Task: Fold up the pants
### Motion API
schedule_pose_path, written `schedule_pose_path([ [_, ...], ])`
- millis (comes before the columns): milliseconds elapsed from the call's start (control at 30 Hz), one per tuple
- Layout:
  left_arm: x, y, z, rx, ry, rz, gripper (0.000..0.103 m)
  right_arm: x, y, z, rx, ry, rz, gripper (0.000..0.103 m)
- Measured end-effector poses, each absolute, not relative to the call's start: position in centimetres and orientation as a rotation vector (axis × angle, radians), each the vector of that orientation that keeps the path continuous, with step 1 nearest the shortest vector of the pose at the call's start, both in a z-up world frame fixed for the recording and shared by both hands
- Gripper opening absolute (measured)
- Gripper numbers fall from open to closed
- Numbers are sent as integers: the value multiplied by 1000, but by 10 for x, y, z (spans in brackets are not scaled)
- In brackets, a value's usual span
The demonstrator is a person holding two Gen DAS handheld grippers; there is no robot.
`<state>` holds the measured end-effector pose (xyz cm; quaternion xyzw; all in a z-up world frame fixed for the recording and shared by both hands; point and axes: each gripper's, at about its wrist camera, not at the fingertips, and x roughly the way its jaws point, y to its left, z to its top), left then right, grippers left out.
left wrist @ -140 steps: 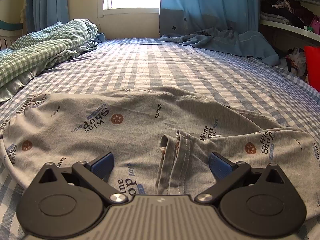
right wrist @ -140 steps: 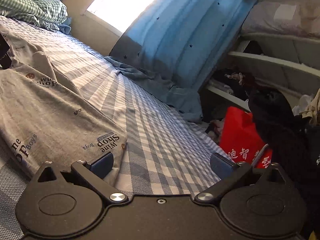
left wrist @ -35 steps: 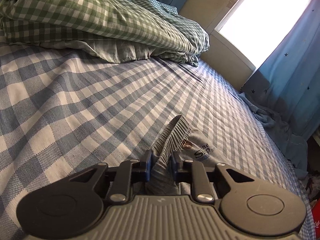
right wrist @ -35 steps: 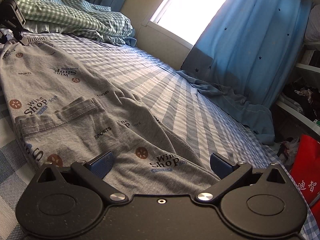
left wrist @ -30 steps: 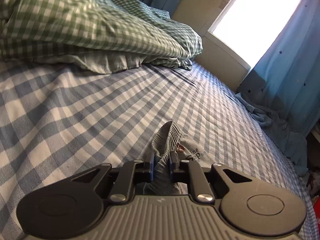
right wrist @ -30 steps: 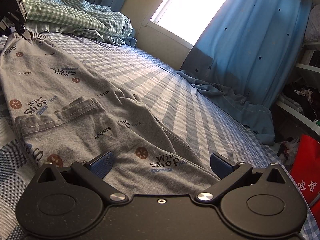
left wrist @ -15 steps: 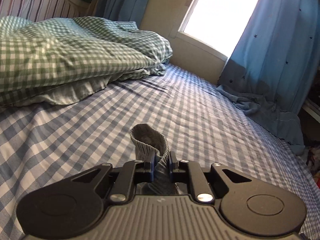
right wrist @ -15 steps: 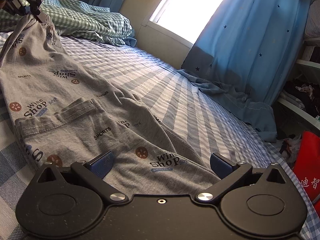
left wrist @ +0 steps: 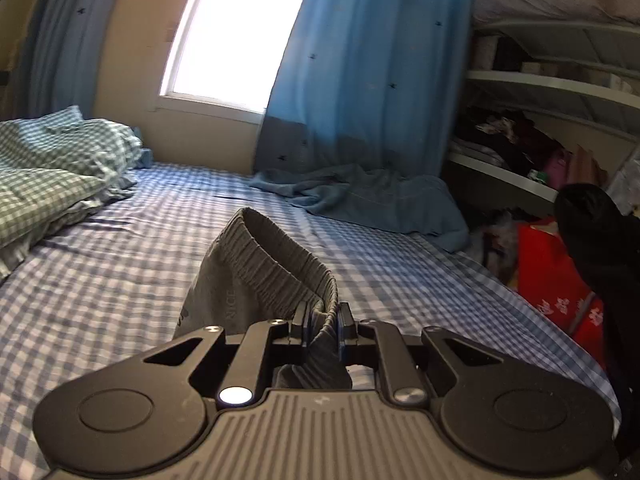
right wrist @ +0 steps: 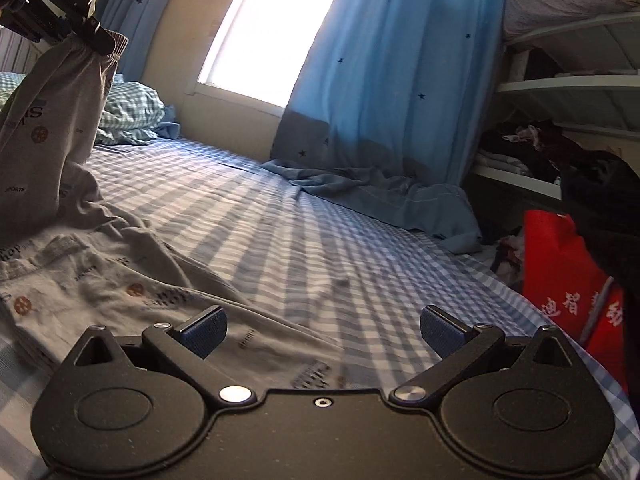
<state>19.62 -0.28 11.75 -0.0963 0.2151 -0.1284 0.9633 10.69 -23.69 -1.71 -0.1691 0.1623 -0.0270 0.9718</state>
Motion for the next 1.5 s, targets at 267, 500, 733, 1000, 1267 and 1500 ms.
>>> schedule_pose_path([
  [267, 179, -126, 79, -26, 518, -486, 13, 81, -307, -33, -320, 378, -196, 102],
  [500, 152, -208, 11, 183, 602, -547, 15, 58, -347, -49, -284, 423, -275, 102],
  [733, 129, -212, -19, 224, 601, -531, 64, 46, -360, -60, -281, 457, -293, 102],
  [1000, 103, -190, -22, 374, 553, -538, 71, 54, -356, -45, -233, 423, -217, 102],
  [1267, 105, -181, -21, 313, 596, -560, 36, 128, -371, -17, 236, 517, 242, 102],
  [1500, 103, -181, -20, 293, 593, -534, 13, 188, -370, -33, 515, 620, 284, 76],
])
